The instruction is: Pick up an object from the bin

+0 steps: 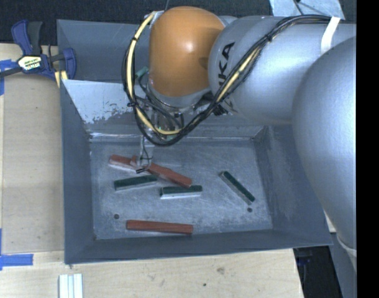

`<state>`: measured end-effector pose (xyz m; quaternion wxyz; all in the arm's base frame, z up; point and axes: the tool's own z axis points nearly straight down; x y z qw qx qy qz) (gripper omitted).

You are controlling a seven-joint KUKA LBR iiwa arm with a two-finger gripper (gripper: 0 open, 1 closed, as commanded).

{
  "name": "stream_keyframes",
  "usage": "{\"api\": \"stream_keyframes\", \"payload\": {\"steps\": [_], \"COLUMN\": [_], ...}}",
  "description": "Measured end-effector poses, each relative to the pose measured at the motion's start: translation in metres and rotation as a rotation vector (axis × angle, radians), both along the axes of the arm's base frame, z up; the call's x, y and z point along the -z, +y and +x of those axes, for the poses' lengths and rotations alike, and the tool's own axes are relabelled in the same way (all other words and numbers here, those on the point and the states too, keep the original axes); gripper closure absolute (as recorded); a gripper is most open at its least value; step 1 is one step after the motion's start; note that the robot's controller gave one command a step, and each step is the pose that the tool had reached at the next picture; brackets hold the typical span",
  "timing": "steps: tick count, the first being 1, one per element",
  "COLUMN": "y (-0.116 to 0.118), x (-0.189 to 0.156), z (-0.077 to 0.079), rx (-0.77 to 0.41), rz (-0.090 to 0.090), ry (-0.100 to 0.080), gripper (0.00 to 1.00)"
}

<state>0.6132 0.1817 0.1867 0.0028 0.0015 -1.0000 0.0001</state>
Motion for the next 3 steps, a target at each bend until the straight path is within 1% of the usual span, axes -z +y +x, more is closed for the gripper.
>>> {"api": "stream_keyframes", "payload": {"steps": [1,2,3], "y": [-0.001,-0.026,-0.053], "x": [-0.005,0.089,0.048], "z": [0.002,-0.013,-0.023], "rx": [0.003,0.033,0.029], "rz": [0.002,0.0,0.001], "ry": [-0.009,-0.003,-0.009], "gripper": [0.0,0.0,0.0]}}
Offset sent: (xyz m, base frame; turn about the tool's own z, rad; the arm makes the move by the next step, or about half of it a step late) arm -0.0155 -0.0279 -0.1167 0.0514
